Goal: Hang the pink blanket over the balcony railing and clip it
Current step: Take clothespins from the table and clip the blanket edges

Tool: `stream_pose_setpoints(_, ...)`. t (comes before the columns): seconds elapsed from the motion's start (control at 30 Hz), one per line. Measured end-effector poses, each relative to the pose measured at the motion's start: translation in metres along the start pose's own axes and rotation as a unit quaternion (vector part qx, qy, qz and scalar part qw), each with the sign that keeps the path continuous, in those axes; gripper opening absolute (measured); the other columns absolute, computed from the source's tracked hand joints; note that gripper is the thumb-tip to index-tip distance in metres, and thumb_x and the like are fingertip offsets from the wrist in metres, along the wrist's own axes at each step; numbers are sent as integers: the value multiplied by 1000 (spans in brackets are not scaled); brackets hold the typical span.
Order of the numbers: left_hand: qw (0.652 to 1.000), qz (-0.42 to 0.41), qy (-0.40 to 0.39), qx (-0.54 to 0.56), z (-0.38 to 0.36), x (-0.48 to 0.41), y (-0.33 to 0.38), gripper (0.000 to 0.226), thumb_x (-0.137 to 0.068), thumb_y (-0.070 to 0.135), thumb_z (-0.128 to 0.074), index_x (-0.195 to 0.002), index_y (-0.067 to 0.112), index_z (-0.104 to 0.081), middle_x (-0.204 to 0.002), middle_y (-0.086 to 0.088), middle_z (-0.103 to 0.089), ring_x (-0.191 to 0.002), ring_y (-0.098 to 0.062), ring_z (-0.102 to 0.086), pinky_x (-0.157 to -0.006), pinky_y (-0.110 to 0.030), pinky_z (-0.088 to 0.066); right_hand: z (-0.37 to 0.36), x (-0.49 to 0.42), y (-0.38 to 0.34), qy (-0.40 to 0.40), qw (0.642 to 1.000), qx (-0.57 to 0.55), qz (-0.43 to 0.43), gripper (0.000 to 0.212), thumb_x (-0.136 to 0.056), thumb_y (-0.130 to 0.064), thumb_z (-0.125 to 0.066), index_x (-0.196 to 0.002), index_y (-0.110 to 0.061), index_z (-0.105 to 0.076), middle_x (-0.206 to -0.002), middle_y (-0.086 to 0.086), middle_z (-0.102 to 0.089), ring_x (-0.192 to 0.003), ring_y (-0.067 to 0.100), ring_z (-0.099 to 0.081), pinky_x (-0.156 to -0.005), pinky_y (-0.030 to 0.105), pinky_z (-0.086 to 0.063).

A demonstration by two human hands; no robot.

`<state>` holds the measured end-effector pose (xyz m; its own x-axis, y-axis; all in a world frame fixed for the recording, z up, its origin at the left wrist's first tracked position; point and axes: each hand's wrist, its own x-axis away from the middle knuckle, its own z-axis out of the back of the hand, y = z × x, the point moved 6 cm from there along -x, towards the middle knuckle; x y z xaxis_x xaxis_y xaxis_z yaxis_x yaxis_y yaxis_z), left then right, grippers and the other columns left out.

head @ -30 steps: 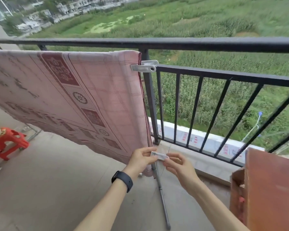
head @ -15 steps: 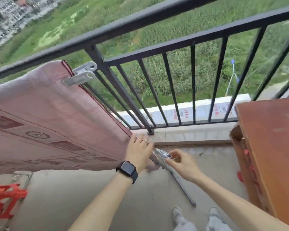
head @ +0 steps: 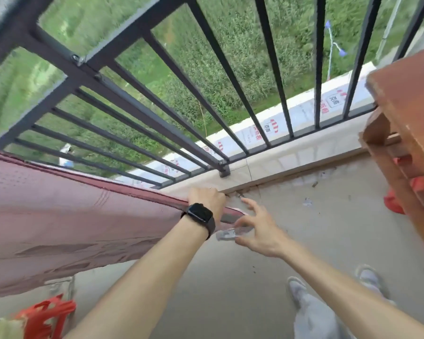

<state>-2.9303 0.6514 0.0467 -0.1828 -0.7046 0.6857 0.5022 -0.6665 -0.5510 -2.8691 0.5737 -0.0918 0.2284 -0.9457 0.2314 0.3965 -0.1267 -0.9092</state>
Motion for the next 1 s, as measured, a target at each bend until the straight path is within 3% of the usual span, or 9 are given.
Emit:
stream_pose_setpoints(0.07,999,-24,25,21,4,8,-1,32,-94,42,-56,-108,14,-64,-110,-4,-65,-103,-28,-63,-74,-33,-42,-18,-7,-2,-3,998,46,42,34,-73,-54,-69,-102,-36,-72,-165,-10,-12,-150,18,-17,-118,46,-27)
stream_pose_setpoints(0.17,993,-76,81,-43,-3,7,5,42,-94,60,-45,-94,21,-62,-100,0,-66,-93,-24,-65,-70,-33,-37,-38,-18,-6,-4,995,65,74,46,-76,-60,-65,-114,-37,-71,-166,-10,-11,-151,17,-16,-120,44,-24)
stream_pose_setpoints(0.27,983,-103,98,-116,-13,8,10,28,-99,46,-45,-86,27,-60,-98,3,-67,-88,-21,-63,-67,-33,-31,-44,-26,-18,20,992,46,119,42,-80,-48,-73,-119,-33,-69,-157,-9,-38,-141,16,-38,-113,40,-35)
stream_pose_setpoints(0.4,980,-108,102,-134,-13,17,6,21,-102,22,-43,-104,22,-64,-105,1,-64,-95,-24,-62,-68,-35,-28,-45,-26,-35,44,989,32,136,31,-81,-34,-77,-110,-24,-73,-135,-11,-58,-121,16,-52,-96,35,-47)
stream_pose_setpoints(0.53,980,-124,110,-112,-13,37,10,23,-101,19,-42,-88,25,-59,-98,3,-68,-90,-22,-65,-69,-33,-29,-55,-1,-28,58,989,9,135,33,-84,-32,-74,-116,-26,-69,-138,-11,-57,-122,16,-54,-98,34,-47)
stream_pose_setpoints(0.7,987,-125,76,-63,-27,62,14,35,-99,34,-38,-100,15,-67,-106,-4,-68,-99,-28,-65,-71,-33,-33,-83,23,-12,20,991,51,125,35,-80,-43,-73,-110,-25,-73,-158,-1,-38,-139,24,-43,-113,41,-38)
stream_pose_setpoints(0.87,989,-98,73,-88,-51,90,37,30,-99,30,-39,-108,20,-65,-109,0,-65,-97,-26,-64,-70,-34,-32,-115,51,-23,2,990,64,125,33,-89,-29,-69,-119,-16,-62,-145,-8,-47,-124,22,-48,-96,41,-49)
stream_pose_setpoints(1.0,990,-46,38,-126,-68,104,56,26,-95,26,-45,-116,15,-56,-110,-5,-59,-97,-28,-61,-77,-36,-39,-125,80,-23,43,992,51,106,29,-90,-21,-65,-117,-11,-64,-135,-1,-56,-120,26,-53,-93,46,-52)
